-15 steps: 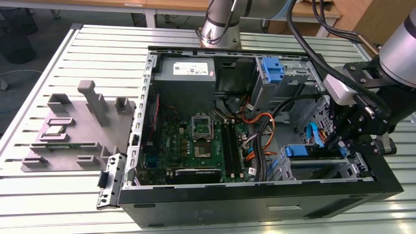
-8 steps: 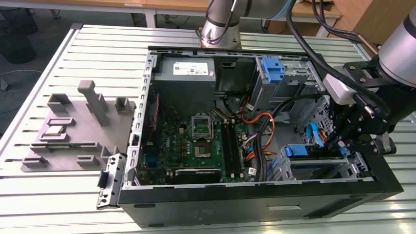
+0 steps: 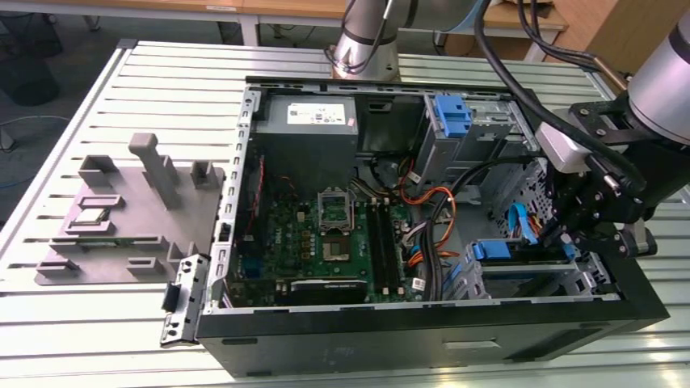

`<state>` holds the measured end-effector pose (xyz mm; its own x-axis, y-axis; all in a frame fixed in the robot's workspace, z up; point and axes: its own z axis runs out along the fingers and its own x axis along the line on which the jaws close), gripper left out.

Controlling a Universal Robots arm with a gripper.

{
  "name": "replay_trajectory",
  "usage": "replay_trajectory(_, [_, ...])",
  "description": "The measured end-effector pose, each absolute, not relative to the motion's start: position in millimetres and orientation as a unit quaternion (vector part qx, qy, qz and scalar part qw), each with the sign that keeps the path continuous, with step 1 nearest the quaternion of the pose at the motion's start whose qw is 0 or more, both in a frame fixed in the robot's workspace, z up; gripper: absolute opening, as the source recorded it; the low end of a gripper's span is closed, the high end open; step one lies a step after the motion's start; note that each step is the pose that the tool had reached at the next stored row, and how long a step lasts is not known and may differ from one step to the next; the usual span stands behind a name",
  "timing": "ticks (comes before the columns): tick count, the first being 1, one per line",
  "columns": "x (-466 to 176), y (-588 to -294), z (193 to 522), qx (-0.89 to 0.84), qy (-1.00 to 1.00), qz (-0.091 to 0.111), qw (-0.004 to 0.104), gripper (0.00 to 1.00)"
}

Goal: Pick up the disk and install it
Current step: 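Insert the second disk wire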

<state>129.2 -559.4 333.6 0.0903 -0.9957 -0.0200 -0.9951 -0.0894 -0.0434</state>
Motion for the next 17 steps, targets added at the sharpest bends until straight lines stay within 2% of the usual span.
replay_trajectory(17, [129.6, -559.5, 335.7, -0.720, 0.694, -0.009, 0.022, 0.16])
